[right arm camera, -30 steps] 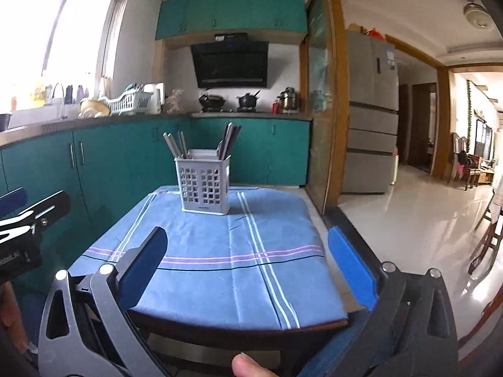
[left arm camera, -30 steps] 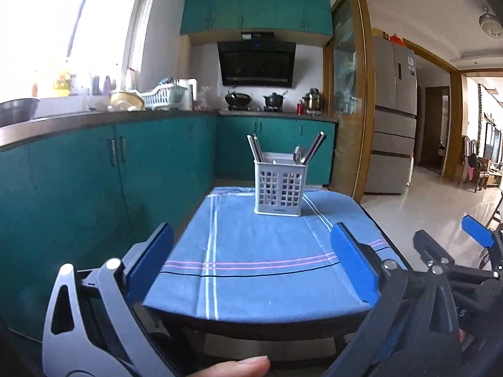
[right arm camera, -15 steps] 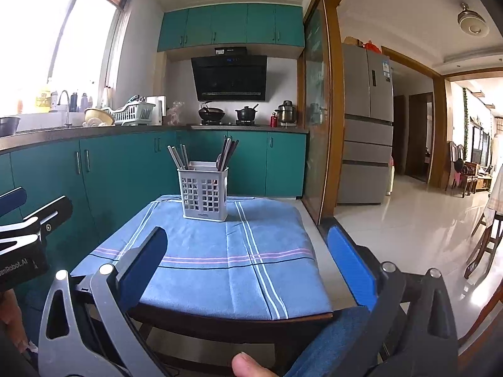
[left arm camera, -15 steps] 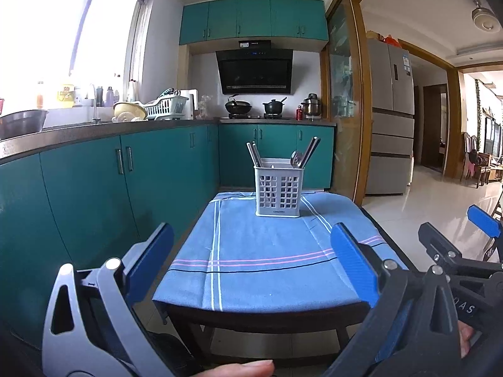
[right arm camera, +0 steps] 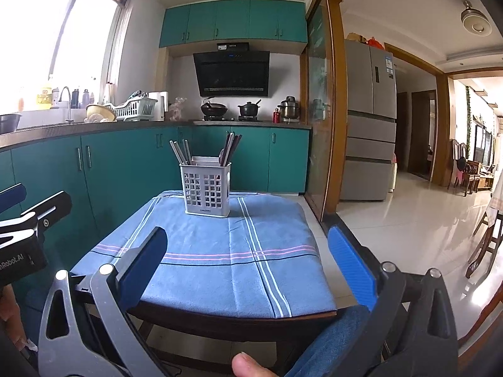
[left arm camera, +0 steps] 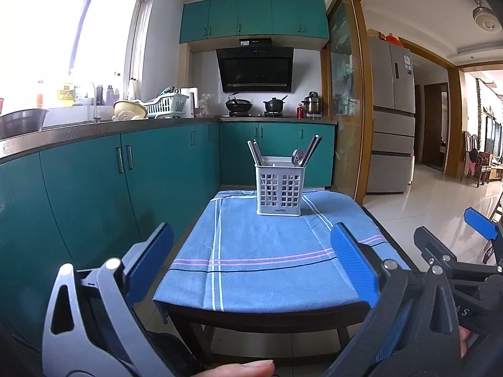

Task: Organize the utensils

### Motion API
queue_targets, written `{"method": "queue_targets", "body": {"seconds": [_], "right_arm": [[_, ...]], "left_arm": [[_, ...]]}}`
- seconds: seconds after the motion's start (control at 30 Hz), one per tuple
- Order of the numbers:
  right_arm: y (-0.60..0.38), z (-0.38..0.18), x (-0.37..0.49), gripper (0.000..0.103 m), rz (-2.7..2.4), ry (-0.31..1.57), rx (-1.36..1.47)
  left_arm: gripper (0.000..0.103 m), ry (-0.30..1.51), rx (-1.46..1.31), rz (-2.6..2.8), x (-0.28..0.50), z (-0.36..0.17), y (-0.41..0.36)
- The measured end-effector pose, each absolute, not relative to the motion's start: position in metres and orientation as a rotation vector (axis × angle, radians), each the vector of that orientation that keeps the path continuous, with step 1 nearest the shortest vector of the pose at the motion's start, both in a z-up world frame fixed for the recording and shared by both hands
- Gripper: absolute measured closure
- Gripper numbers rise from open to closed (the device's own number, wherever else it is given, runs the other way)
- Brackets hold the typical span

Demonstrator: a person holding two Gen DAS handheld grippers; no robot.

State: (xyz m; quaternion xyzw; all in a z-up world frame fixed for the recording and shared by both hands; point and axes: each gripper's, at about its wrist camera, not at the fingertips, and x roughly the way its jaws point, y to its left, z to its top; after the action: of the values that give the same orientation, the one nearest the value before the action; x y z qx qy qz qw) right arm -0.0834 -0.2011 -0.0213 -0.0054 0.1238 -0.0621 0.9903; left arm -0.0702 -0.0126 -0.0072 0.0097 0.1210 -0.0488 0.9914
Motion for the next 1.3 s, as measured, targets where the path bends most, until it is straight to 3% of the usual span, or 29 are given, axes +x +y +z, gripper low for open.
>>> {"method": "queue_targets", "body": {"seconds": [1.3], "right_arm": [[-0.211, -0.0255, -0.0773, 0.003, -0.12, 0.267, -0.011]], "left_arm": [[0.004, 0.248, 0.033, -0.103, -0.0634, -0.0143, -0.0134]]}}
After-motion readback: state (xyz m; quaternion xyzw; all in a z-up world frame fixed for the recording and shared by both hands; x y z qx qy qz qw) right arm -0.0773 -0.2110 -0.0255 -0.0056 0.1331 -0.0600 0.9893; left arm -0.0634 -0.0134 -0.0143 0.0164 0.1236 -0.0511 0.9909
